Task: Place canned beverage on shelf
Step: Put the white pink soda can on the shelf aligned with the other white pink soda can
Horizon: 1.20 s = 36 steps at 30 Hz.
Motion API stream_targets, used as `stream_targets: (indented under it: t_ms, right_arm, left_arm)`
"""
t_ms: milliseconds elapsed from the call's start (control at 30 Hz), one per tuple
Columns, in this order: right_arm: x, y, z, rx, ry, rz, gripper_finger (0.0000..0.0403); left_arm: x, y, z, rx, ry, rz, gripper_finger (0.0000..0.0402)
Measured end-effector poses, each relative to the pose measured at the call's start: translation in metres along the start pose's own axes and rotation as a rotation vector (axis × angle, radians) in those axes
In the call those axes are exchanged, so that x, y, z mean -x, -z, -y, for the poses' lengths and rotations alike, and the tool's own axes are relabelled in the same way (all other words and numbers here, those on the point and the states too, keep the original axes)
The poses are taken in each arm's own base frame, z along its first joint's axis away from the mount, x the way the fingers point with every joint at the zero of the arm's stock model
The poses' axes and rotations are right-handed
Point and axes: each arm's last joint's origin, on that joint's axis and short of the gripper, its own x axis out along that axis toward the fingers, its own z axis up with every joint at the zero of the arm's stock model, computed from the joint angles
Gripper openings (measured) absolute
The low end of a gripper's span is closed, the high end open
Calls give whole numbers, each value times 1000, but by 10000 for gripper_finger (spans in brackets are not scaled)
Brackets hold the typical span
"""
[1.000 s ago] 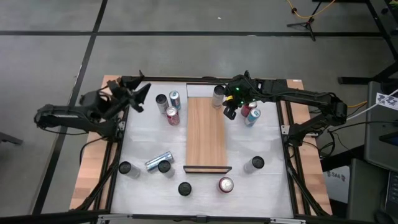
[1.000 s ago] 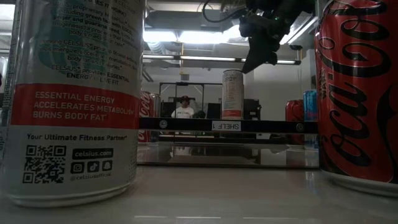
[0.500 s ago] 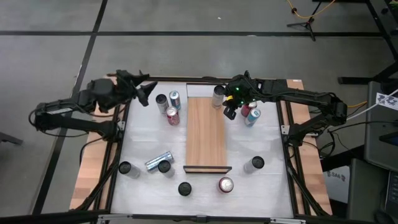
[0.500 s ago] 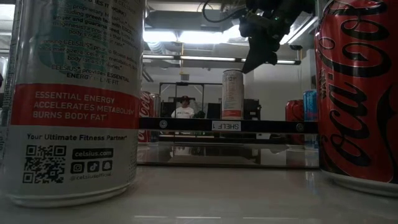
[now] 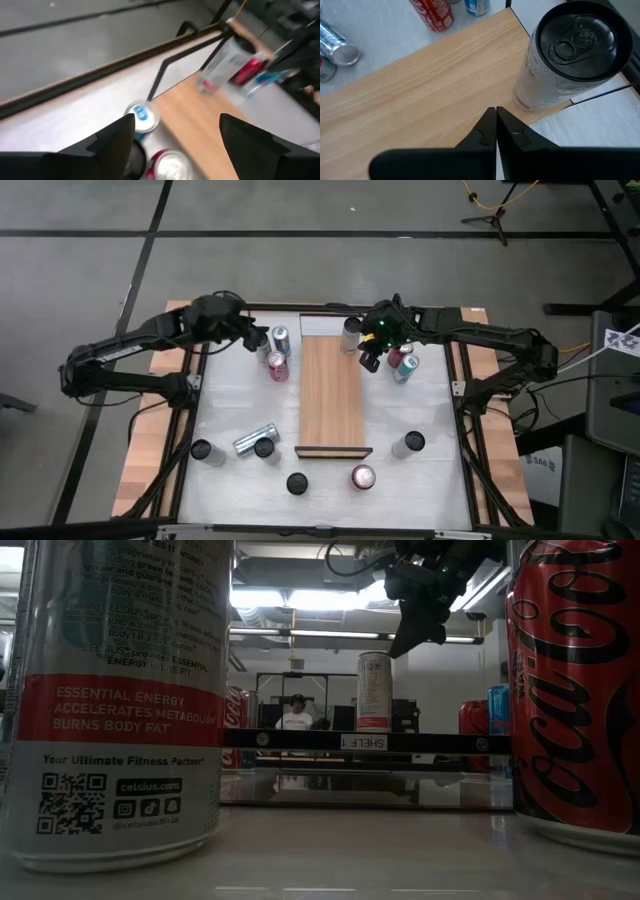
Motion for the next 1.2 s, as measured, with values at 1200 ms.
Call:
stream_targets:
  t_ms: [1200]
  right_arm:
    - [0, 0, 0, 0, 0, 0, 1]
  left_arm:
    - [-64, 19, -13, -60, -302, -263, 284]
